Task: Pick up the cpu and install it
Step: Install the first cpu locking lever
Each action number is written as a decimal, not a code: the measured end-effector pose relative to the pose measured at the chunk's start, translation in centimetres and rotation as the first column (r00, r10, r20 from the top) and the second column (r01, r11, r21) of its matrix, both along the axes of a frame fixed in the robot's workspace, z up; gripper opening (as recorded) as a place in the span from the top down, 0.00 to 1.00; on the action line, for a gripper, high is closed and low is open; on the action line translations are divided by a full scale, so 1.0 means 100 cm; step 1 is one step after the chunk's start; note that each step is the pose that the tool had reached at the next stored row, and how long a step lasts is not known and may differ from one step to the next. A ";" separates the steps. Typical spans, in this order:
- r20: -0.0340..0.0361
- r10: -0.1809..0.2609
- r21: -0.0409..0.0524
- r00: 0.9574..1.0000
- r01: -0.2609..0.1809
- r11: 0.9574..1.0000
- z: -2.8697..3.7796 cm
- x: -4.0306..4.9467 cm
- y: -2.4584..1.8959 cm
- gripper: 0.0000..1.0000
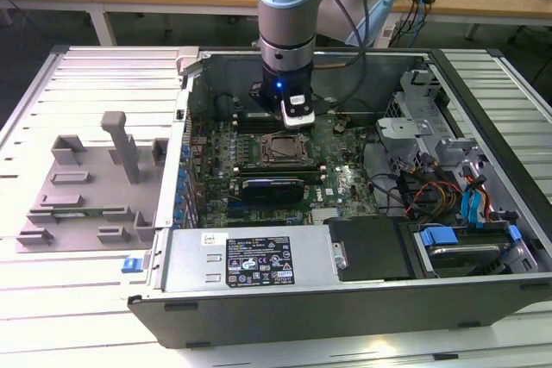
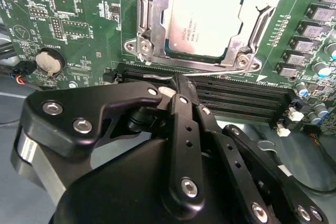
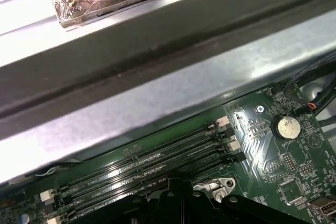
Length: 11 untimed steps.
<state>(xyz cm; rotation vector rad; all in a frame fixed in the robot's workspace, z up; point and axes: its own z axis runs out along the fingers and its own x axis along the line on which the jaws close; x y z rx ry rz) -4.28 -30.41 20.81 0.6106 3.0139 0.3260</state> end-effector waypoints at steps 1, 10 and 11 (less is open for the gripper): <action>0.000 -0.001 0.000 1.000 0.001 1.000 0.0000 -0.0004 0.0000 0.89; 0.003 -0.009 -0.015 1.000 0.009 1.000 -0.0058 -0.0008 -0.0034 0.89; 0.003 -0.009 -0.015 1.000 0.009 1.000 -0.0061 -0.0008 -0.0042 0.89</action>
